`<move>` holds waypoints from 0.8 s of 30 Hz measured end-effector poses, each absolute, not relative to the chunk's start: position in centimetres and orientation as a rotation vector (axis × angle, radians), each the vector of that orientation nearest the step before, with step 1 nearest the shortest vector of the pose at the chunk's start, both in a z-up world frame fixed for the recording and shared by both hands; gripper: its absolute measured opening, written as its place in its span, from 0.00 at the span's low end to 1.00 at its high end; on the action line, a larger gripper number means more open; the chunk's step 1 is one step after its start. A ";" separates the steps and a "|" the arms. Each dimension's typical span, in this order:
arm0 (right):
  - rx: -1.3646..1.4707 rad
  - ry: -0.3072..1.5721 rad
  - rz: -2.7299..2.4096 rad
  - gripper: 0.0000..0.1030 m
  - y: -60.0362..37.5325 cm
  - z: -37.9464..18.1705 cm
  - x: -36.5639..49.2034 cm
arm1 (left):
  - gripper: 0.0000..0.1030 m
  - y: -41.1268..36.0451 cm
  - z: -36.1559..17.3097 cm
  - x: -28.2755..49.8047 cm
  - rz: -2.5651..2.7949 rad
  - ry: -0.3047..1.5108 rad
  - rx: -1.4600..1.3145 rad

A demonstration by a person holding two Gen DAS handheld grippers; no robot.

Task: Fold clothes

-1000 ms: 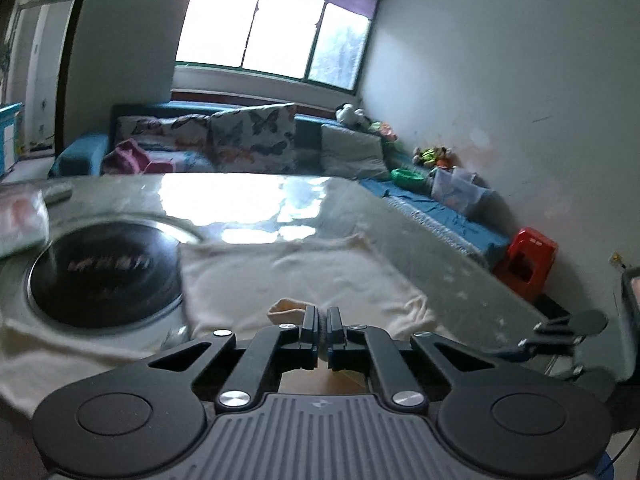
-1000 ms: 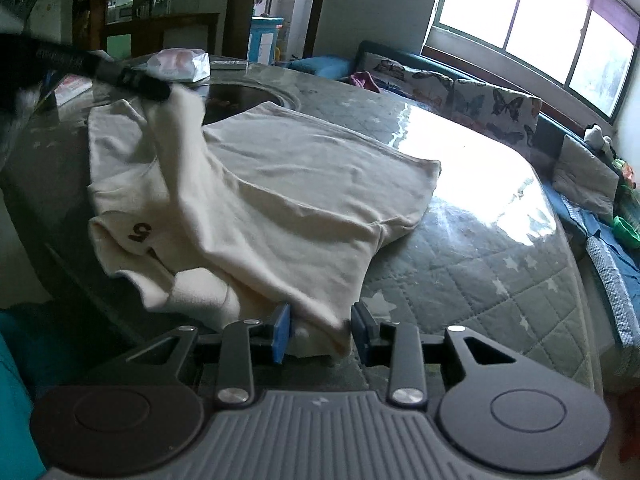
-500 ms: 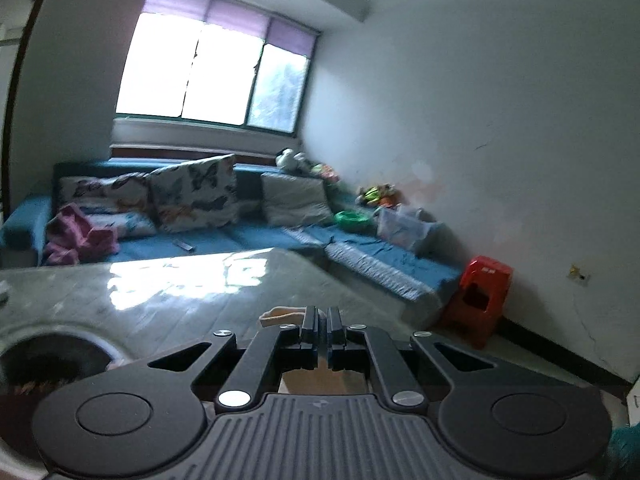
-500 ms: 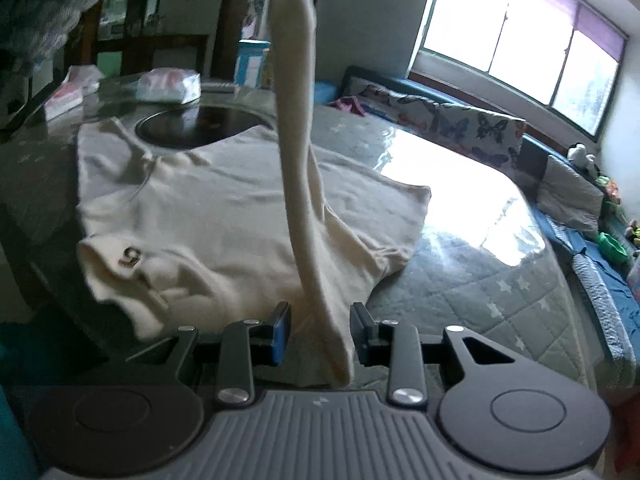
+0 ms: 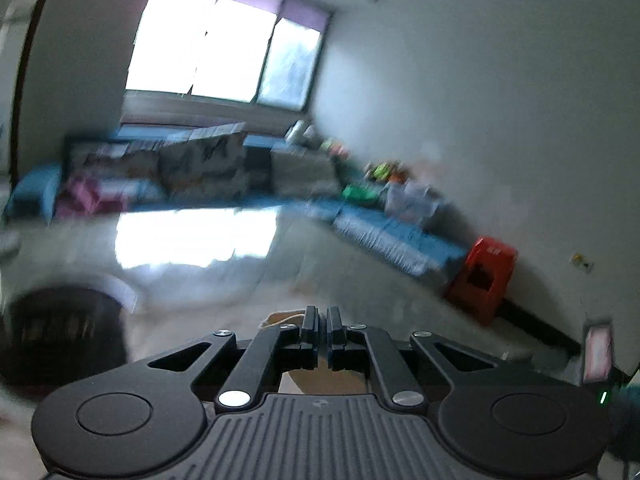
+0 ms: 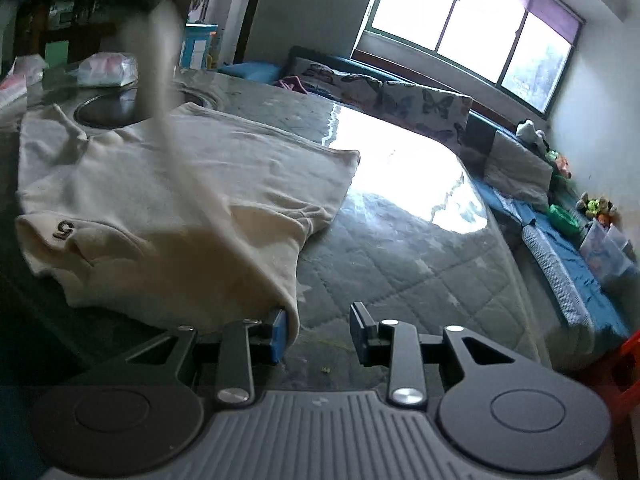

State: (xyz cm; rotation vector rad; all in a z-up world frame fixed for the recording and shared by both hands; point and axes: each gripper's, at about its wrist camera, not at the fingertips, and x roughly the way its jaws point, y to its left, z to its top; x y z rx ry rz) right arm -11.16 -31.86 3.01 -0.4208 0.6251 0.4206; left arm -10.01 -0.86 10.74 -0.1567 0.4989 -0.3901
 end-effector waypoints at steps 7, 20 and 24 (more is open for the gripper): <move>-0.358 0.707 0.467 0.30 -33.2 4.0 -10.8 | 0.04 1.9 4.2 -13.4 -0.271 0.693 -0.137; -0.340 0.661 0.609 0.30 -30.8 6.5 -7.6 | 0.15 -0.2 5.0 -11.6 -0.279 0.636 -0.092; -0.394 0.658 0.634 0.30 -28.8 5.2 -5.7 | 0.19 -0.8 4.4 -10.6 -0.264 0.650 -0.094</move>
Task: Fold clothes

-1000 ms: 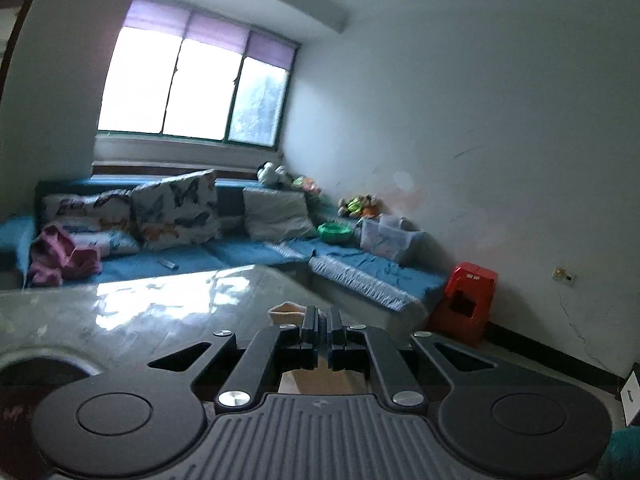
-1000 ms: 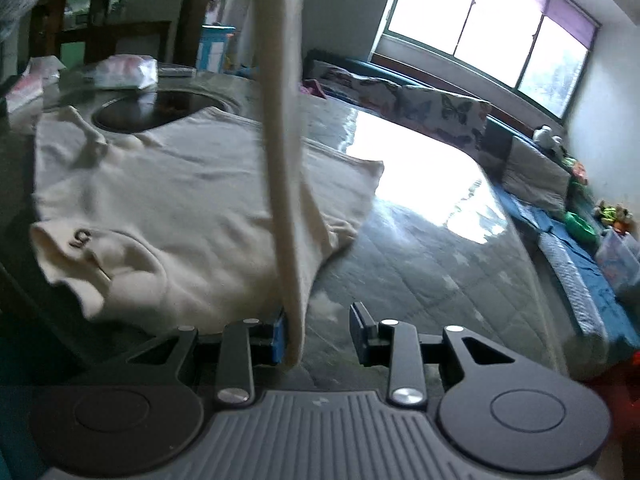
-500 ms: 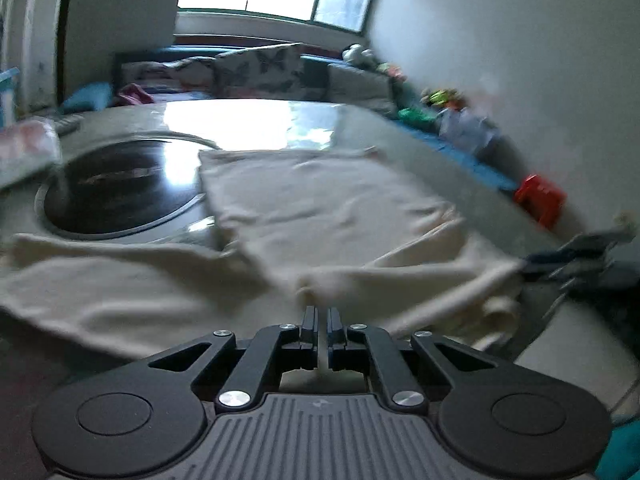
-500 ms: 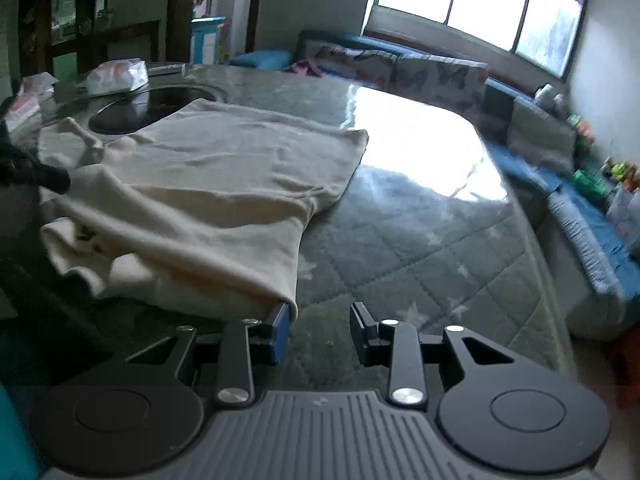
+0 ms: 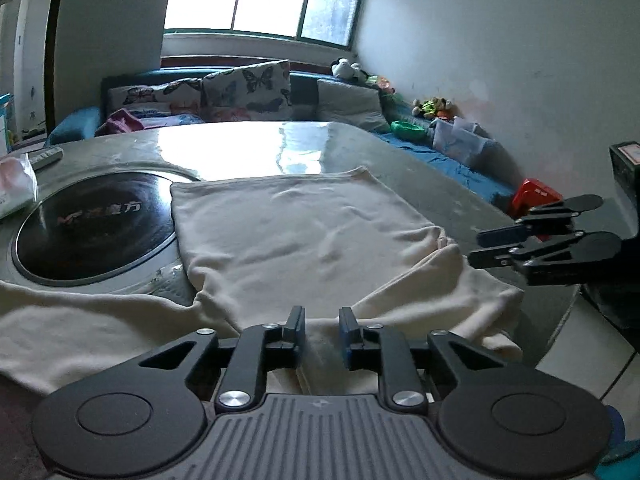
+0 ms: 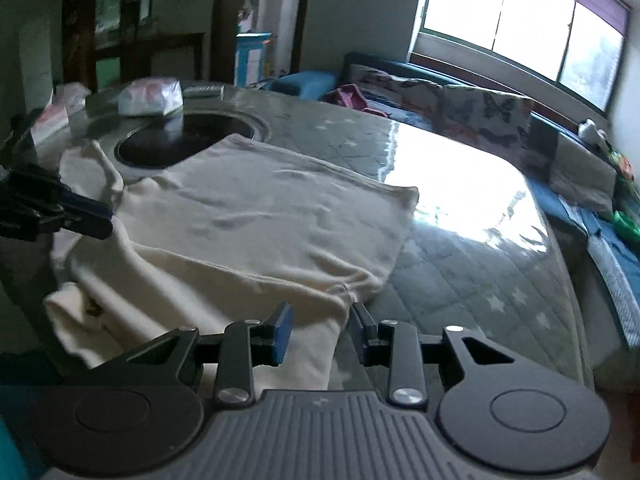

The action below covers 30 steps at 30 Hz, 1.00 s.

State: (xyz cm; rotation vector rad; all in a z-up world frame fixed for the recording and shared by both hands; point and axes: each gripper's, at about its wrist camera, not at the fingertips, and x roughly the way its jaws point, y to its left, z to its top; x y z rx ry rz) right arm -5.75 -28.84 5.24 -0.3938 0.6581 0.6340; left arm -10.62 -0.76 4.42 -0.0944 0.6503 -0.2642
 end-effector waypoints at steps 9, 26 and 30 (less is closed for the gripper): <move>-0.451 0.654 0.682 0.08 -27.2 3.4 -3.7 | 0.02 -0.6 3.8 -10.6 -0.247 0.655 -0.111; -0.450 0.608 0.720 0.12 -27.0 4.8 -4.4 | 0.20 0.2 3.8 -10.9 -0.227 0.667 -0.194; -0.496 0.620 0.759 0.15 -25.8 4.2 -4.0 | 0.06 -0.4 3.4 -10.6 -0.234 0.663 -0.173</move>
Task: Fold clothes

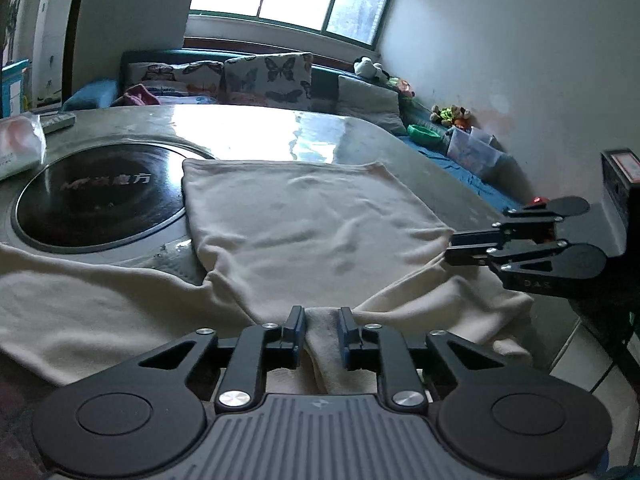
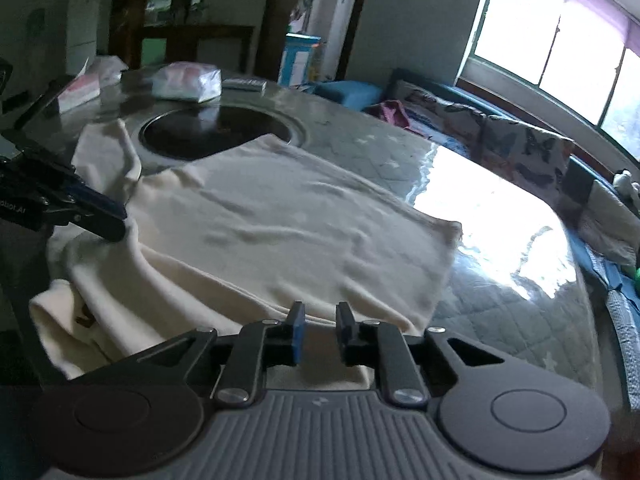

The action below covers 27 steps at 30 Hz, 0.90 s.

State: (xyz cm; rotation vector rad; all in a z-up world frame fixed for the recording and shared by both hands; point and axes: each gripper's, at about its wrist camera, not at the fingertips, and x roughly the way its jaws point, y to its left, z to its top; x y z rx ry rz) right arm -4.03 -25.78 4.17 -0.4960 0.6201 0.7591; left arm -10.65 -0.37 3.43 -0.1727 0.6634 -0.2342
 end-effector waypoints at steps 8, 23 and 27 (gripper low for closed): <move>-0.502 0.615 0.736 0.00 -25.5 4.0 -4.0 | 0.04 0.2 4.4 -12.5 -0.217 0.597 -0.160; -0.389 0.667 0.826 0.13 -25.7 4.9 -6.7 | 0.09 -1.0 3.7 -11.4 -0.259 0.637 -0.153; -0.429 0.685 0.877 0.14 -24.0 3.6 -8.5 | 0.10 -1.1 2.8 -11.6 -0.256 0.662 -0.152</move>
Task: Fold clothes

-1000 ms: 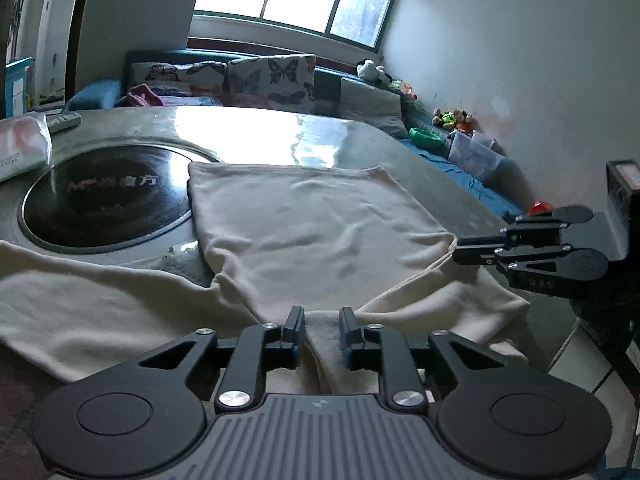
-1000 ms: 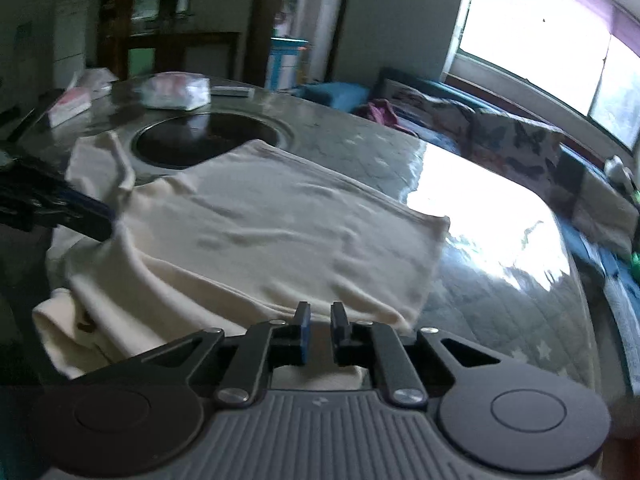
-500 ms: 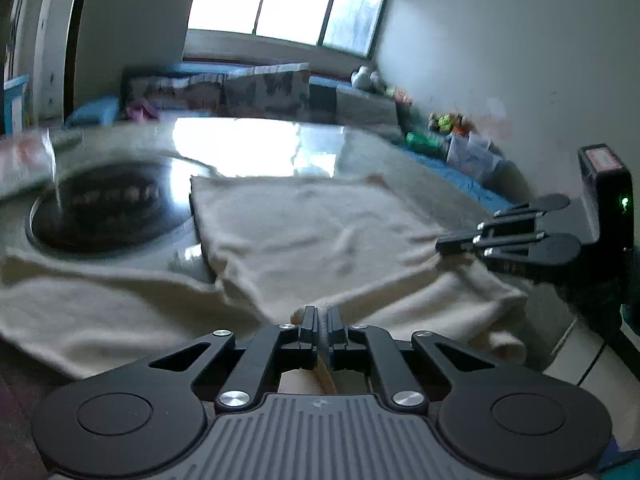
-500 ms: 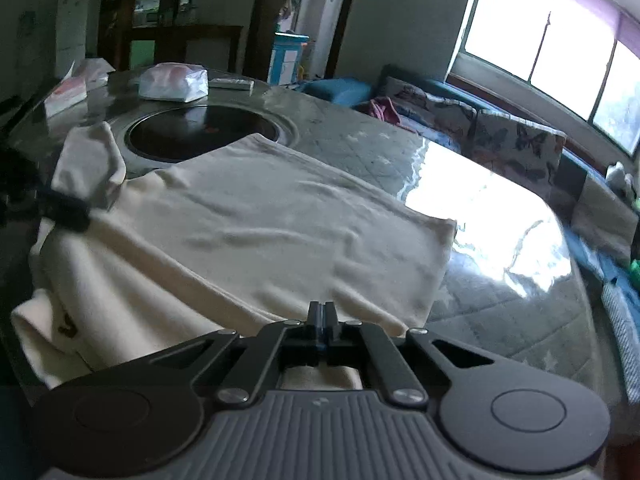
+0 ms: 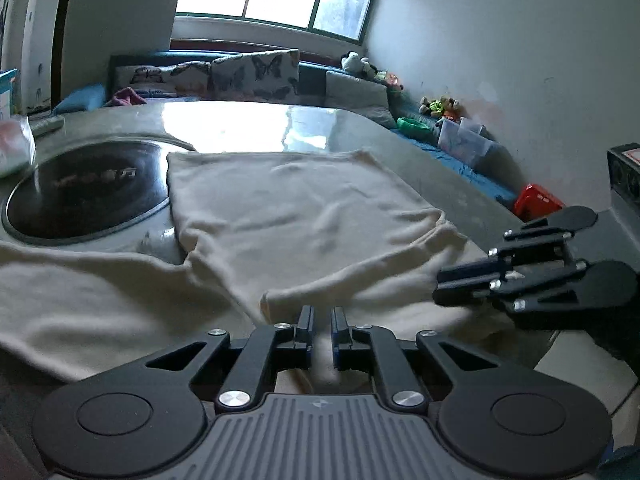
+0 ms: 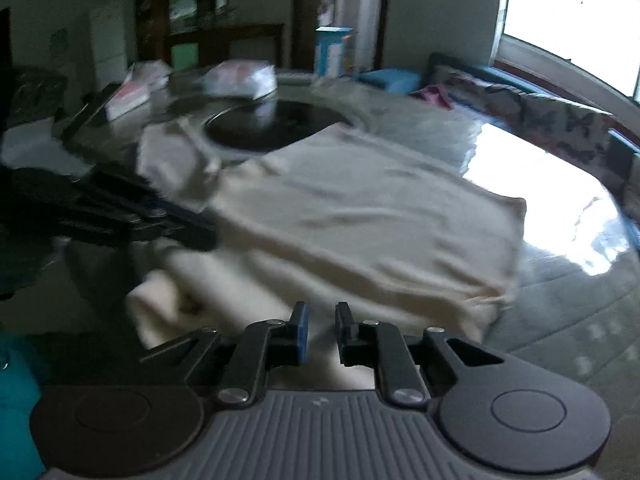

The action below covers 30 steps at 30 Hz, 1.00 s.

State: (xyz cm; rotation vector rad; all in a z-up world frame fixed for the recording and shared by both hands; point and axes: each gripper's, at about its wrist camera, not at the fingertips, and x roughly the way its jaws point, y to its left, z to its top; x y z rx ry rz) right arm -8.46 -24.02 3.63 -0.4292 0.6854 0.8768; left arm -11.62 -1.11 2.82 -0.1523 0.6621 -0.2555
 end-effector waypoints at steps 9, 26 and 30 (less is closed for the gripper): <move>-0.452 0.654 0.964 0.14 -21.0 3.8 -9.9 | 0.24 4.3 4.2 -14.2 -0.016 0.598 -0.229; -0.457 0.612 1.022 0.19 -18.9 5.0 -11.1 | 0.42 15.0 2.9 -15.0 0.498 0.574 -0.371; -0.446 0.607 1.000 0.22 -19.5 5.3 -11.0 | 0.39 16.0 2.7 -14.1 0.538 0.562 -0.392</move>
